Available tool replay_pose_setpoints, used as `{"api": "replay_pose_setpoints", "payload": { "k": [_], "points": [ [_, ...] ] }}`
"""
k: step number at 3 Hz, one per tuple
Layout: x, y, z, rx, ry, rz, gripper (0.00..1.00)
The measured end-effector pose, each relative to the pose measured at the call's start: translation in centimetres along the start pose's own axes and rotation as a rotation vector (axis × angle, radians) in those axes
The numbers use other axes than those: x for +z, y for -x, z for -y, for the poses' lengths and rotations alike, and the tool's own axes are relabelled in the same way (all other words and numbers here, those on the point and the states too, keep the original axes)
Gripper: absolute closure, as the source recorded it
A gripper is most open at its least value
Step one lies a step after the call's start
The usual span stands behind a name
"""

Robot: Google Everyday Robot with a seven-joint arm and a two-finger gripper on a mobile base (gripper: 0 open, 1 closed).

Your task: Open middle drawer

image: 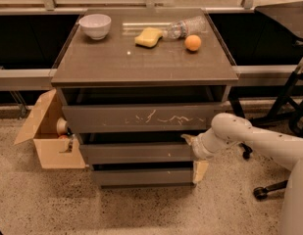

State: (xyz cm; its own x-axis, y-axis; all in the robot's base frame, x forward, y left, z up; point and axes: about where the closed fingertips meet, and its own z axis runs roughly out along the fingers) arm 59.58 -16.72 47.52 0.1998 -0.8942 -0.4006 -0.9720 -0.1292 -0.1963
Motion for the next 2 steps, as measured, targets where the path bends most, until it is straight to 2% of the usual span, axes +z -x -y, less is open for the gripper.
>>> {"api": "replay_pose_setpoints", "payload": {
  "k": [2],
  "points": [
    [3.3,-0.8,1.2,-0.031,-0.109,-0.007,0.0]
  ]
}}
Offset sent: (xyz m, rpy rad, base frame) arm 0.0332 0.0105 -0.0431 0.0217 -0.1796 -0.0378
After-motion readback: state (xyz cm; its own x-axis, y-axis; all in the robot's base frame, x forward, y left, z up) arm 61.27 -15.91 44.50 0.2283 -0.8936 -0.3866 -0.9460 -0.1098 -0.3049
